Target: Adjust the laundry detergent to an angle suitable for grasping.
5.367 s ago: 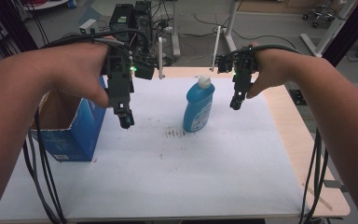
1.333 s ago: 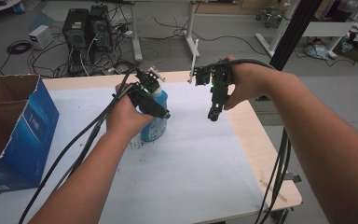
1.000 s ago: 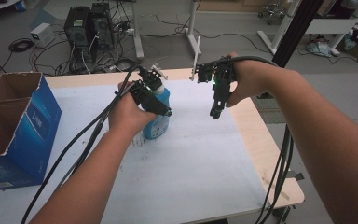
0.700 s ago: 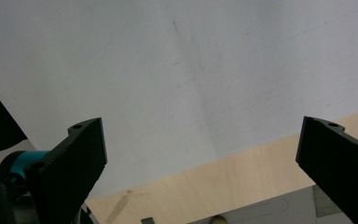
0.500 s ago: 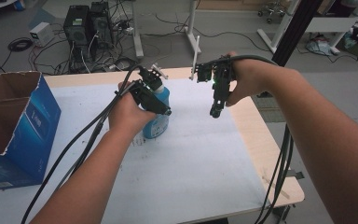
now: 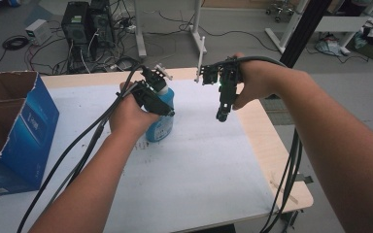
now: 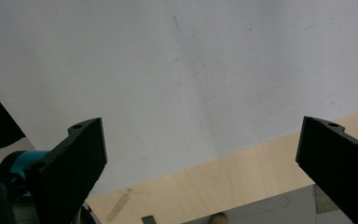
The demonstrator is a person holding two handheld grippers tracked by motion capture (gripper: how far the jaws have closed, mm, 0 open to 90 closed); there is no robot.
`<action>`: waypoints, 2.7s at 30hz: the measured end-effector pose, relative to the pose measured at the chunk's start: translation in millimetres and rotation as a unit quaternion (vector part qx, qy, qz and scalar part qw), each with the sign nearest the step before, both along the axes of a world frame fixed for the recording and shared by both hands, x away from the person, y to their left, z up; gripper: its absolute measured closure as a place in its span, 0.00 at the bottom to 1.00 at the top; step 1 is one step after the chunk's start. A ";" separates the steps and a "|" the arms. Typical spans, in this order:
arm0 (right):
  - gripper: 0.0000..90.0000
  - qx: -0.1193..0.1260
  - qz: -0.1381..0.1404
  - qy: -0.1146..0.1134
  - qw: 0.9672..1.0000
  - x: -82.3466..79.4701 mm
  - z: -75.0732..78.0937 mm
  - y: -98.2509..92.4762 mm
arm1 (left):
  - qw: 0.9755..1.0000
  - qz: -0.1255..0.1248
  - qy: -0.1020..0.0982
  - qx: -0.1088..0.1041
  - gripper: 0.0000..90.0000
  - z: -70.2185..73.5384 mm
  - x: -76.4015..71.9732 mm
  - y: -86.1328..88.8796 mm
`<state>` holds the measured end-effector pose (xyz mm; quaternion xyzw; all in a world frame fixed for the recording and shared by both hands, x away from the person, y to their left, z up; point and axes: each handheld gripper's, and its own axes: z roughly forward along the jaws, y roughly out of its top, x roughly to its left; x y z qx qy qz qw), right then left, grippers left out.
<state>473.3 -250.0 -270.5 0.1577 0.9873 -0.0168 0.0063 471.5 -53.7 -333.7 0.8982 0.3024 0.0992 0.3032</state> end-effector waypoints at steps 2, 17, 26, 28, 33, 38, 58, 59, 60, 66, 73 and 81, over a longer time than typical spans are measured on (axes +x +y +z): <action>0.01 0.001 -0.001 0.000 1.000 -0.9 -0.2 0.8 | 1.000 -0.004 -0.002 0.003 0.48 0.6 -1.4 -0.4; 0.01 0.004 0.016 -0.004 1.000 -9.7 -2.4 14.0 | 0.998 -0.063 -0.001 -0.002 0.49 34.8 -28.5 39.3; 0.01 0.010 0.033 -0.007 0.999 -15.2 -2.1 30.2 | 0.991 -0.134 -0.013 0.003 0.49 65.4 -59.3 73.2; 0.01 0.013 0.031 -0.007 0.999 -16.4 -1.2 34.1 | 0.986 -0.169 -0.011 0.010 0.49 69.4 -67.3 80.5; 0.01 0.019 0.038 -0.008 0.999 -17.9 1.1 36.9 | 0.977 -0.213 0.011 0.014 0.49 69.8 -75.7 90.0; 0.01 0.014 0.037 -0.008 0.999 -20.1 1.4 37.2 | 0.968 -0.249 0.021 0.017 0.49 66.5 -87.0 102.4; 0.01 0.006 0.036 -0.005 0.999 -19.2 -1.0 37.4 | 0.921 -0.388 0.024 -0.014 0.49 16.2 -90.8 129.0; 0.01 0.006 0.036 -0.005 0.999 -19.2 -1.0 37.4 | 0.921 -0.388 0.024 -0.014 0.49 16.2 -90.8 129.0; 0.01 0.005 0.034 -0.005 0.999 -19.0 -1.4 37.4 | 0.918 -0.395 0.023 -0.012 0.49 14.4 -90.5 128.5; 0.01 0.003 0.033 -0.005 0.999 -19.1 -2.2 36.8 | 0.912 -0.409 0.021 -0.018 0.49 6.1 -92.1 128.5; 0.01 -0.001 0.033 -0.005 0.999 -18.4 -3.2 35.7 | 0.910 -0.415 0.019 -0.015 0.49 0.3 -93.9 129.8; 0.01 -0.003 0.038 -0.005 0.999 -18.2 -5.7 39.9 | 0.904 -0.428 0.011 -0.010 0.48 0.0 -94.9 131.2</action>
